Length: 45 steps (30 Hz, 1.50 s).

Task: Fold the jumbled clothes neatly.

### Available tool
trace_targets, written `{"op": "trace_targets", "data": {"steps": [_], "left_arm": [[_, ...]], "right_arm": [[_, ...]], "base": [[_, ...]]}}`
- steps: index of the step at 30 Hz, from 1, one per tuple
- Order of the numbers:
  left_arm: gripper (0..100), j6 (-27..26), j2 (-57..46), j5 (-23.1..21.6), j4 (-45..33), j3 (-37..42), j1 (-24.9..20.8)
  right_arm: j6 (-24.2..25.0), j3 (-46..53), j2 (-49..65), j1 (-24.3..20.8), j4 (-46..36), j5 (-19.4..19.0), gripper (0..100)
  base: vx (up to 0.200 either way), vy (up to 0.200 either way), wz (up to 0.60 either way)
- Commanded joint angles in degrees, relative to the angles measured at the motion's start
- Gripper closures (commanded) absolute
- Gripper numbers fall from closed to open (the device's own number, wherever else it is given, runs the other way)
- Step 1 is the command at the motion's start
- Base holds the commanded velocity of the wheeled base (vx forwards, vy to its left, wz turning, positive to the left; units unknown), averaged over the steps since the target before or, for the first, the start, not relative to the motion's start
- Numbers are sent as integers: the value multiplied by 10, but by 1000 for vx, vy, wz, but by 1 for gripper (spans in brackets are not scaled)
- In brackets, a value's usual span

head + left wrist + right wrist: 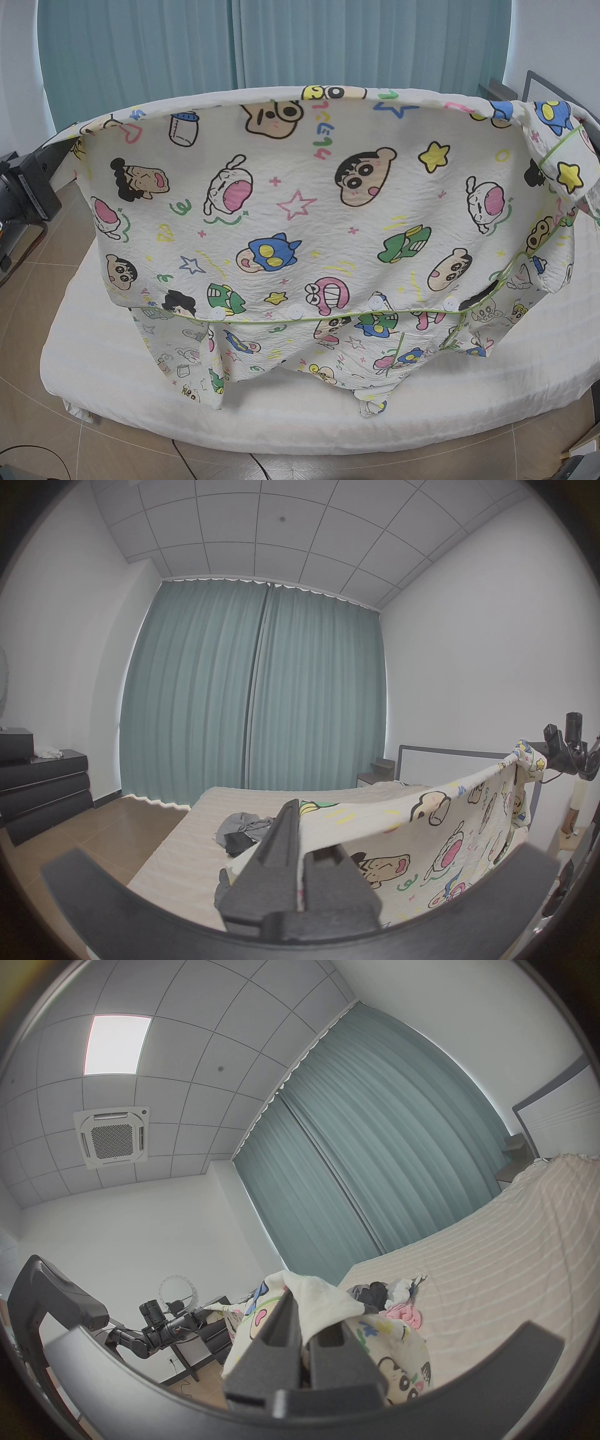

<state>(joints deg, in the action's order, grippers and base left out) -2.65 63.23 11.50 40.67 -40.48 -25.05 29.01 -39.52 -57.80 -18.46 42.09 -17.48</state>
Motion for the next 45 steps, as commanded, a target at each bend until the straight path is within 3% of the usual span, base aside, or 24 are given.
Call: {"op": "trace_targets", "data": {"steps": [1, 30, 39, 45], "left_arm": [[100, -1, 0, -1, 0, 1, 0], [100, -2, 0, 0, 2, 5, 0], [100, -1, 0, 1, 3, 14, 0], [100, -1, -1, 1, 3, 14, 0]], "right_arm": [[0, 1, -2, 0, -1, 0, 100], [0, -3, -7, 0, 1, -1, 100], [0, -6, -7, 0, 1, -1, 100], [-1, -6, -2, 0, 1, -1, 100]], "base": [[0, -200, 0], [0, -200, 0], [0, 0, 0], [-200, 0, 0]]}}
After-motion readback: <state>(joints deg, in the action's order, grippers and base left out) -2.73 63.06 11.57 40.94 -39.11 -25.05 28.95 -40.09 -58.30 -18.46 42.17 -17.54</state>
